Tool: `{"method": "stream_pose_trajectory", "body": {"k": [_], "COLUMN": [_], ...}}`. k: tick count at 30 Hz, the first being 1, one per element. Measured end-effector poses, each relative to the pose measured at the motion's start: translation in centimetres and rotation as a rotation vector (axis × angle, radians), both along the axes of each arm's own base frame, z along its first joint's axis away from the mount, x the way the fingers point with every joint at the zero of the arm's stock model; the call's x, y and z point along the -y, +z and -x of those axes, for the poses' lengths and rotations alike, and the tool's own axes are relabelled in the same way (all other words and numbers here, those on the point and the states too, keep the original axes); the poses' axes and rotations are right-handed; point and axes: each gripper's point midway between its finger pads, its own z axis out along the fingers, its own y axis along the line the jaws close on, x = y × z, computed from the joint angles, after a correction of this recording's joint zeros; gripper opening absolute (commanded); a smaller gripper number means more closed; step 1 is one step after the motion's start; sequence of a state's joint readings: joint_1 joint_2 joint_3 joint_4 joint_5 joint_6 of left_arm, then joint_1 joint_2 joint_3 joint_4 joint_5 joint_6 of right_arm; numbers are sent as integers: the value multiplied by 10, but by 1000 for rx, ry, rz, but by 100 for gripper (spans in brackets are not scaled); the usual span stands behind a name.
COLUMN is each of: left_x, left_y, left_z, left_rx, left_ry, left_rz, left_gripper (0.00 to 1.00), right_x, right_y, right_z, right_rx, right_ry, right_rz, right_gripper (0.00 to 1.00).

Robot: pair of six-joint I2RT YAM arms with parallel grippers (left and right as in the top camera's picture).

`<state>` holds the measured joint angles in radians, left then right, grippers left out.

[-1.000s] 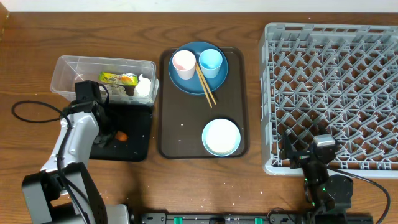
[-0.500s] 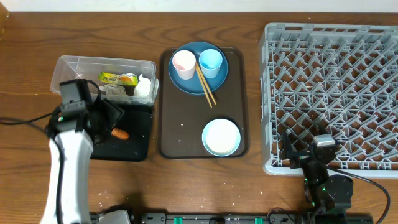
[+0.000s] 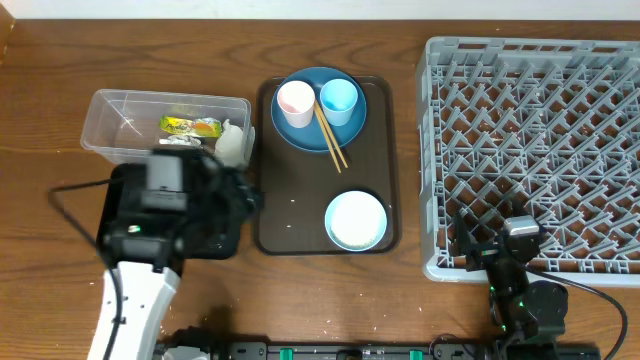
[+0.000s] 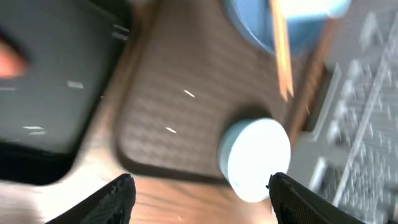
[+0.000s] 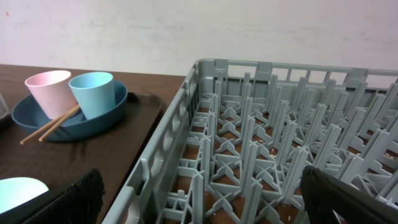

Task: Sort waste into correct bins and load items into the dishwasher rack
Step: 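Move the left gripper over the light-blue rice bowl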

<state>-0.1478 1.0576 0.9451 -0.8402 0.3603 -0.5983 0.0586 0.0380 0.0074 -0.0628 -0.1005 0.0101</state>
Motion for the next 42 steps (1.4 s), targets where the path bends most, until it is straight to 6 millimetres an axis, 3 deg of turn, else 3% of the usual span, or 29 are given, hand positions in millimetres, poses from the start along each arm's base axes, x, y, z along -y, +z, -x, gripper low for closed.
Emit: {"method": "stream_pose_trajectory", "body": {"k": [10,18,20,28,42], "left_x": [101,178,189,184,152], "left_y": [-9,-48,-59,-96,-102], "left_z": [10,17,20,13,-4], "left_rx": [61,62,49,8,73], "left_ry": [-285,-430,-454,-428,-375], "left_rz": [-26,-42,-52,-167,-366], "left_gripper": [72,71,71,71,71], "right_x": [0,0,0,0,0], "right_y": [0,0,0,0,0], "right_z": [0,0,0,0,0], "right_rx": [0,0,0,0,0], "right_ry": [0,0,0,0,0], "right_rz": [0,0,0,0,0], "right_gripper": [99,99,99,99,99]}}
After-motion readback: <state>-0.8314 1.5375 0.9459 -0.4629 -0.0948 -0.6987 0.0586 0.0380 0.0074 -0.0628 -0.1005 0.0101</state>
